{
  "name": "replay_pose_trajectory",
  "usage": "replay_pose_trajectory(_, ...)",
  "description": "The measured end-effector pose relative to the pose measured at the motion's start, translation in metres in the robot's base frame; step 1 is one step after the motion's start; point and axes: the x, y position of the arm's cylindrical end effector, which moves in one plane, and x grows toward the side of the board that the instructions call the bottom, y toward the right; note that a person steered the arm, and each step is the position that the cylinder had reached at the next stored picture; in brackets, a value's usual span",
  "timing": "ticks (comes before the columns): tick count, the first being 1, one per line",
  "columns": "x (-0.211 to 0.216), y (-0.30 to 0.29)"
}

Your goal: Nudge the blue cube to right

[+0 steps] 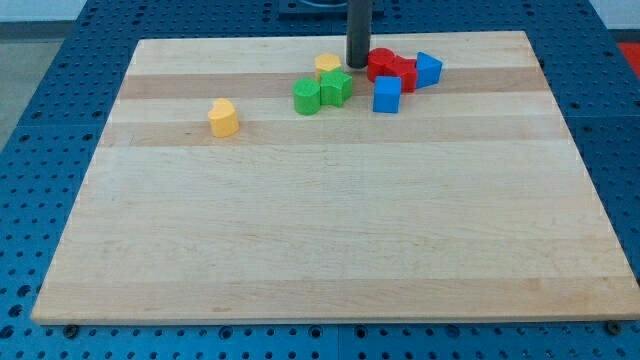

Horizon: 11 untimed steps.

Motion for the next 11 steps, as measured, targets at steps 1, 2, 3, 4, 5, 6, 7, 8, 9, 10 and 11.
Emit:
replay_pose_trajectory(1, 0.011, -0.02)
replay_pose_trajectory(2, 0.017, -0.04)
replay_pose_trajectory(3, 0.021, -0.055)
replay_pose_trajectory(4, 0.022, -0.075)
replay_pose_trajectory(5, 0.033, -0.092)
replay_pose_trajectory(6, 0.053, -0.094)
replay_pose_trajectory(7, 0.07, -0.095)
replay_pose_trajectory(8, 0.085, -0.106)
replay_pose_trajectory(9, 0.096, -0.122)
replay_pose_trajectory(10, 0.115, -0.128)
replay_pose_trajectory(11, 0.131, -0.112)
